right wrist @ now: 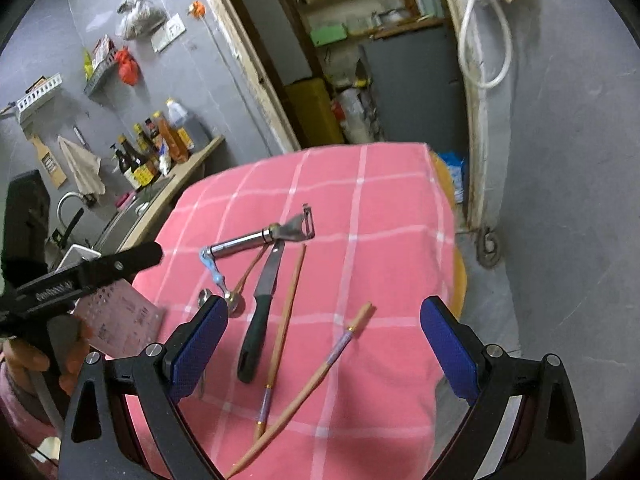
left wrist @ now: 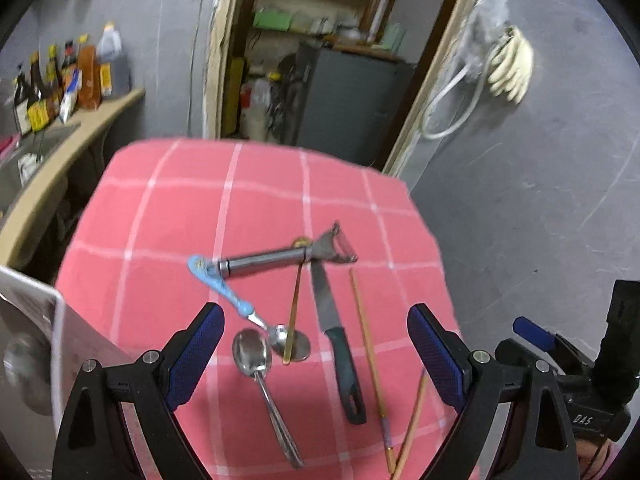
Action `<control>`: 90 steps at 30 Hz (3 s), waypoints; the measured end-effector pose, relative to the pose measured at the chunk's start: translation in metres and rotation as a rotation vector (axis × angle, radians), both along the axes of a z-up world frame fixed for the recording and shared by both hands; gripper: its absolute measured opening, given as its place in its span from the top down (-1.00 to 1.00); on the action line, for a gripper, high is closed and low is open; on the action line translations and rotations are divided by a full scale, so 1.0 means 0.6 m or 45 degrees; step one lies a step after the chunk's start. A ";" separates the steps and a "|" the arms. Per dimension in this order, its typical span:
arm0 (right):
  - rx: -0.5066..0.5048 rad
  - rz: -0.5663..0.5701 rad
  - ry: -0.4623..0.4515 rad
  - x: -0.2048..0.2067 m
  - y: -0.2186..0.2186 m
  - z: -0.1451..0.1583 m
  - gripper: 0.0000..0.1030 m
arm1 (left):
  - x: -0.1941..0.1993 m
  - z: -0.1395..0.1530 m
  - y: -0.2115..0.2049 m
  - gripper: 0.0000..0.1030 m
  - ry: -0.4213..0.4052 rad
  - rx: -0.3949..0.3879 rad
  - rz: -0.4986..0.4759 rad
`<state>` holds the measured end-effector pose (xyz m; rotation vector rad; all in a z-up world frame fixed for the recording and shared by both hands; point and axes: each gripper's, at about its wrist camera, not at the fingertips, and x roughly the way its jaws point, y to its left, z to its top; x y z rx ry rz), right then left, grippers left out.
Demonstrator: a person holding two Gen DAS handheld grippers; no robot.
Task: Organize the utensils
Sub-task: 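Move both tools back over the remaining utensils, then close the left tool on a steel spoon while the right grasps the steel peeler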
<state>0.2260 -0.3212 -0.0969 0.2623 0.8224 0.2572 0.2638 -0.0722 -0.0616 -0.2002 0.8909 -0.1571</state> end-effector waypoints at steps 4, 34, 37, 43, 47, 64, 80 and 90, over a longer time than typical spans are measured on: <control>0.021 0.069 0.028 0.036 0.009 -0.027 -0.82 | 0.006 -0.040 0.004 -0.78 0.068 0.014 0.034; 0.080 0.168 0.244 0.237 0.105 -0.146 0.55 | 0.037 -0.157 0.054 0.45 0.296 -0.035 0.196; 0.043 0.150 0.238 0.253 0.117 -0.147 0.63 | 0.043 -0.159 0.056 0.54 0.295 -0.035 0.205; -0.096 0.137 0.203 0.265 0.161 -0.136 0.63 | 0.049 -0.160 0.051 0.76 0.293 -0.009 0.217; -0.207 0.135 0.167 0.260 0.181 -0.127 0.83 | 0.045 -0.159 0.055 0.84 0.289 -0.012 0.214; 0.019 0.058 0.074 0.227 0.113 -0.084 0.86 | 0.034 -0.134 0.063 0.96 0.219 -0.117 0.157; 0.048 0.059 -0.117 0.197 0.091 0.020 0.99 | 0.024 -0.058 0.061 0.96 0.045 -0.096 0.184; 0.058 0.081 0.126 0.214 0.102 -0.053 0.97 | 0.040 -0.062 0.060 0.96 0.080 -0.069 0.184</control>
